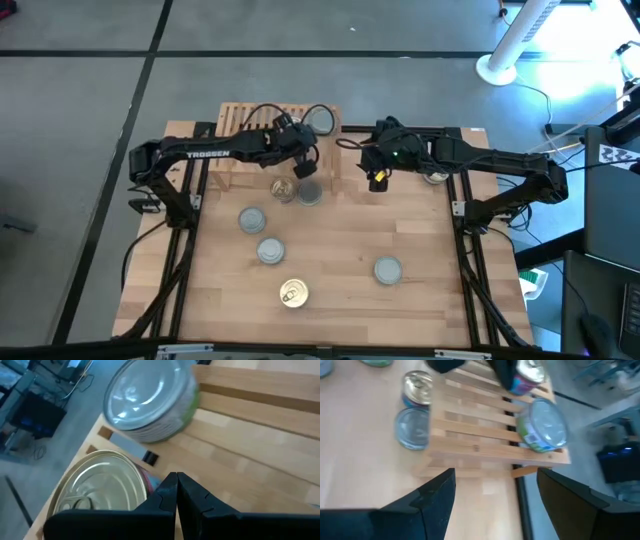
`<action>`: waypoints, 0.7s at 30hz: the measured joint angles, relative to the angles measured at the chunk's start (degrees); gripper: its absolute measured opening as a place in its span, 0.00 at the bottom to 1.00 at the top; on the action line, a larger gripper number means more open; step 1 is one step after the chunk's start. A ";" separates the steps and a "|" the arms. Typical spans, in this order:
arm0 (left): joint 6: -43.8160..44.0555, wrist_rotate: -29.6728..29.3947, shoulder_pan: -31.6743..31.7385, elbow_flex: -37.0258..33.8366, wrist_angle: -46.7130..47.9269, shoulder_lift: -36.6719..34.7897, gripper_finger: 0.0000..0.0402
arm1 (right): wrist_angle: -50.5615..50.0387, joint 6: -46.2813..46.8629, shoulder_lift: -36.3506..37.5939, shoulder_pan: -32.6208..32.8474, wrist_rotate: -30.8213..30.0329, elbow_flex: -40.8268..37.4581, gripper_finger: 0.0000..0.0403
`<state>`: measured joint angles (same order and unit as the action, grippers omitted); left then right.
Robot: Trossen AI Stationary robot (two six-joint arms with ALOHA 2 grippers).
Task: Stack canned seafood by type on shelf
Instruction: Put the blue tuna can on the shelf
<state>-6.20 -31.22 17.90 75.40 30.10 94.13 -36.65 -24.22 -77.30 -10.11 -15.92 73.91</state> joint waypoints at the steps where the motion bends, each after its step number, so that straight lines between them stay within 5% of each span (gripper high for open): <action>1: 0.00 -0.04 0.35 0.00 0.13 0.00 0.01 | -0.46 0.30 0.00 0.00 0.76 0.00 0.68; 21: 0.04 -0.11 3.83 0.07 0.76 -0.78 0.01 | -4.43 3.66 -0.04 0.02 6.93 0.00 0.68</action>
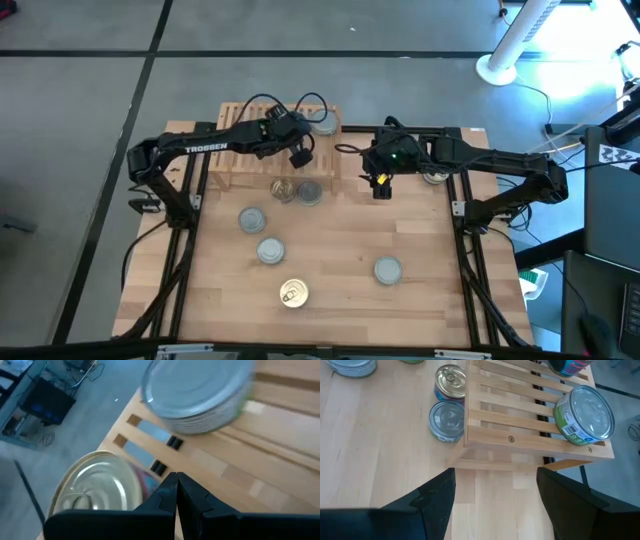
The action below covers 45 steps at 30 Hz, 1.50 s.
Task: Stack canned seafood by type on shelf
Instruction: Put the blue tuna can on the shelf, then stack the blue tuna can on top of the blue tuna can on the shelf
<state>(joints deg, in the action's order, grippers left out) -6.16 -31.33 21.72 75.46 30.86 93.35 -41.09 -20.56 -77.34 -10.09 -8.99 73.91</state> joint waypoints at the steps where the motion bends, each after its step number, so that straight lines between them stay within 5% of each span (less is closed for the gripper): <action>1: -0.02 0.05 -0.52 0.15 0.14 -0.13 0.01 | -0.01 0.00 -0.02 0.00 -0.01 0.00 0.68; 15: 0.95 2.69 -10.88 2.08 2.75 -7.62 0.01 | -1.54 2.94 0.00 0.00 2.71 0.00 0.68; 24: 9.02 17.40 -21.50 2.12 12.09 -8.91 0.01 | -0.07 6.87 -0.13 0.00 13.15 -0.42 0.68; 32: 12.96 26.33 -30.49 1.89 13.08 -8.53 0.02 | 2.26 7.34 -0.76 0.02 30.67 -4.19 0.68; 41: 21.53 28.34 -38.34 1.81 8.06 -7.21 0.24 | 9.12 14.47 -4.59 8.98 35.10 -6.60 0.68; 45: 21.78 29.35 -42.35 1.79 6.63 -6.61 0.33 | 12.12 8.79 -6.34 14.98 29.34 -6.60 0.68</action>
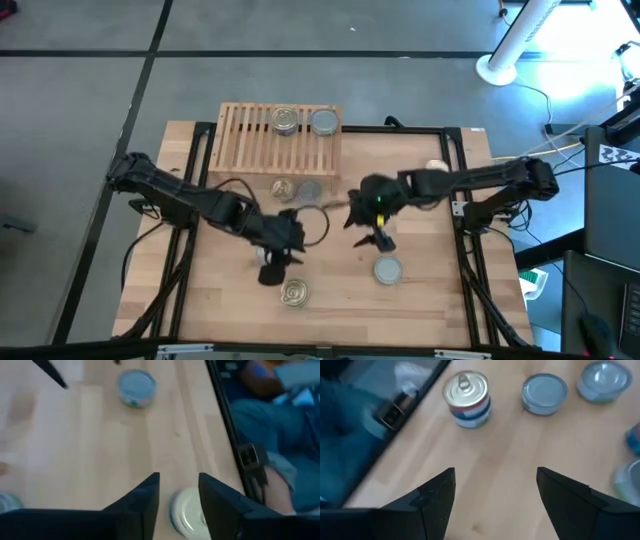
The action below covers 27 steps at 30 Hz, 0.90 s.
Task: Stack canned seafood by type on shelf
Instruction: Stack the blue tuna can on top of the blue tuna can on the shelf
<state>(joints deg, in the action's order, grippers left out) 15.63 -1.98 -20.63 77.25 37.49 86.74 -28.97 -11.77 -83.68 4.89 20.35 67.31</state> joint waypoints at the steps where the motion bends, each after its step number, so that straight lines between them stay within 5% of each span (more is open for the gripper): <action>1: -0.16 -0.10 -1.30 -0.02 0.31 0.30 0.35 | 0.34 -1.14 -0.28 1.47 -2.75 0.00 0.68; 5: -0.36 -2.95 -7.26 0.00 -0.88 3.26 0.36 | 0.50 -2.15 -1.26 6.35 -13.59 -0.02 0.68; 14: -5.94 -13.50 -18.47 0.00 -2.59 14.65 0.32 | 8.30 -2.53 -6.07 15.44 -24.53 0.04 0.68; 22: -5.65 -19.27 -21.61 0.01 -6.01 18.32 0.29 | 16.26 -5.24 -12.64 18.58 -37.10 -0.02 0.68; 27: -2.67 -21.90 -22.20 0.04 -5.20 18.55 0.27 | 18.79 -5.25 -15.85 18.72 -38.86 -0.01 0.68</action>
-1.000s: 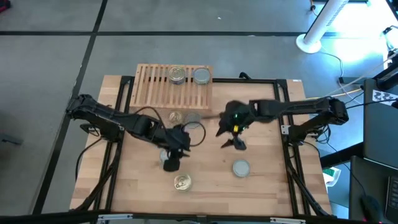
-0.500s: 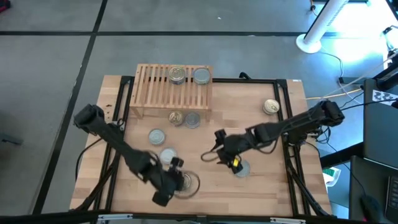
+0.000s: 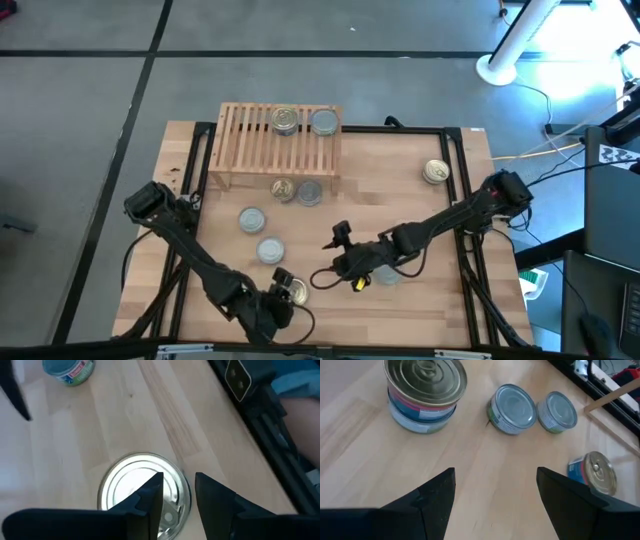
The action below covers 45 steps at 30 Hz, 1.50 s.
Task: Stack canned seafood by type on shelf
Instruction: Stack the blue tuna can on top of the blue tuna can on the shelf
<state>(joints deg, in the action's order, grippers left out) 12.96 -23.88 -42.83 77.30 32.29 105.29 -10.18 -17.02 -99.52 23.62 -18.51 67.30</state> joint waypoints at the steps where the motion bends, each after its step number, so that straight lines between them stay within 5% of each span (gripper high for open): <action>1: 0.60 0.00 -0.10 0.00 -0.10 0.07 0.26 | 0.82 0.00 -0.48 0.00 -0.03 -0.02 0.68; 45: 3.68 -3.89 0.97 -0.04 3.24 3.94 0.22 | 7.35 0.02 -1.09 0.02 -0.96 0.03 0.68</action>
<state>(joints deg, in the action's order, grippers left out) 16.64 -27.77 -41.86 77.25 35.53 109.23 -2.83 -16.99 -100.62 23.64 -19.46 67.33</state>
